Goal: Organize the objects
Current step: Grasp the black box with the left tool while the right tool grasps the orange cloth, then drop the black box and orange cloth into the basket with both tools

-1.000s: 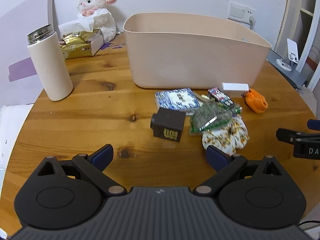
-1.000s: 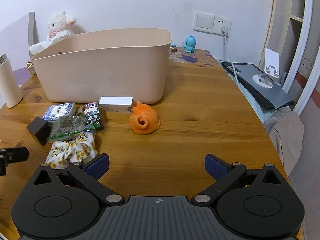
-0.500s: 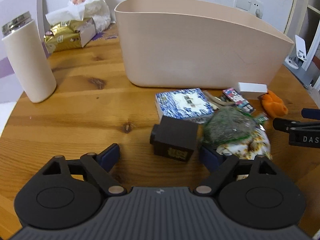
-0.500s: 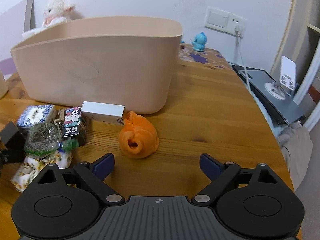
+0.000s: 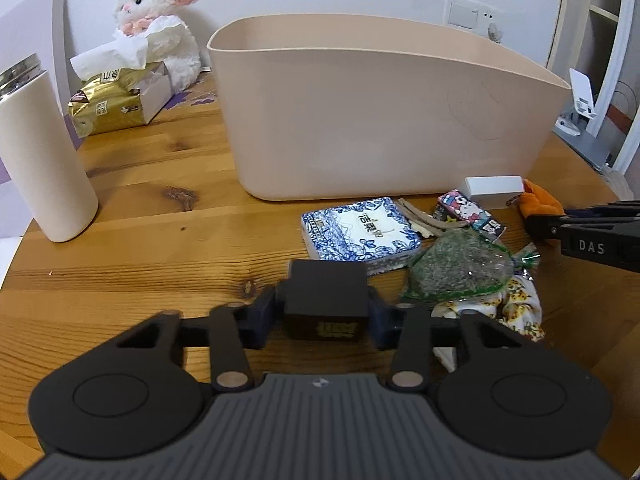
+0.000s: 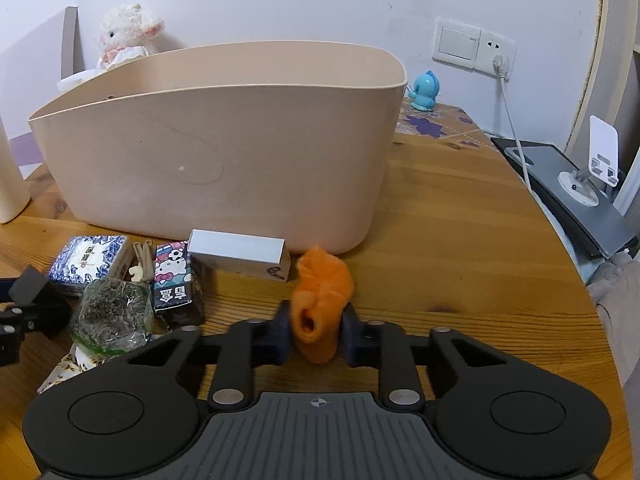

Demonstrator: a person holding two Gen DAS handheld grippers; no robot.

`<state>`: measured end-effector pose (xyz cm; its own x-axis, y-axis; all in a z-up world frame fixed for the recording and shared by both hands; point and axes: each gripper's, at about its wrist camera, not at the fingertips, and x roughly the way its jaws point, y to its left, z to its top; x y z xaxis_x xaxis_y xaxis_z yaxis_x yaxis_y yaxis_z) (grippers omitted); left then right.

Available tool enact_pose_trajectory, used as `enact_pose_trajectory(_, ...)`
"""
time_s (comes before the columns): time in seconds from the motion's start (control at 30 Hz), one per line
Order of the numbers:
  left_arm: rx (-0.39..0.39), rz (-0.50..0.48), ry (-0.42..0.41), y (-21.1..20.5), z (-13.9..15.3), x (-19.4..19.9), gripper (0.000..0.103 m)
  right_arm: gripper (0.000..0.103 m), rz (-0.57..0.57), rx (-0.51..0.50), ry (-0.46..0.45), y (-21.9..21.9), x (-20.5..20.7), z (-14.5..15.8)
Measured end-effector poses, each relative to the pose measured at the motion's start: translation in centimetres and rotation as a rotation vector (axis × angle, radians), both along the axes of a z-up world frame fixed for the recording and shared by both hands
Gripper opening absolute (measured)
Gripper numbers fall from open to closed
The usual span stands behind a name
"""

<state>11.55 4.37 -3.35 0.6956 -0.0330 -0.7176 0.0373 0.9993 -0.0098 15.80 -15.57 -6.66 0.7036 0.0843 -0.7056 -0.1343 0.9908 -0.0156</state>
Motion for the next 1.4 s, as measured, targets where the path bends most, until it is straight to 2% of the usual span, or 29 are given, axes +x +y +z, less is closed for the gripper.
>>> enact_pose_trajectory(0.23, -0.035, 0.013, 0.005, 0.8, 0.6, -1.1, 0.047, 0.015, -0.022, 0.028, -0.006, -1.2, -1.3, 0.7)
enact_pose_trajectory(0.6, -0.026, 0.021, -0.139, 1.3, 6.0, -3.0, 0.047, 0.015, -0.040, 0.063, -0.172, -2.2, -4.2, 6.0)
enact_pose_trajectory(0.83, -0.005, 0.023, -0.225, 1.1, 9.5, -1.6, 0.047, 0.015, -0.030, 0.077, -0.263, -1.9, -3.5, 8.8)
enact_pose_trajectory(1.0, 0.003, 0.019, -0.247, 0.7, 10.7, 1.3, 0.047, 0.015, -0.020, 0.073, -0.309, -1.4, -1.4, 10.1)
enact_pose_trajectory(1.1, 0.002, 0.019, -0.233, 0.2, 10.6, 3.6, 0.047, 0.015, -0.017, 0.106, -0.293, -1.1, 0.3, 10.4)
enact_pose_trajectory(1.17, 0.035, 0.020, -0.233, -0.3, 10.3, 5.0, 0.047, 0.015, -0.010, 0.143, -0.272, -1.2, 1.6, 10.4)
enact_pose_trajectory(1.23, 0.072, 0.022, -0.250, -0.9, 10.1, 6.3, 0.047, 0.015, -0.012, 0.136, -0.255, -0.8, 3.0, 10.1)
enact_pose_trajectory(1.4, 0.073, 0.026, -0.176, -1.3, 8.9, 10.0, 0.047, 0.015, -0.025, 0.138, -0.174, 0.1, 6.4, 8.3)
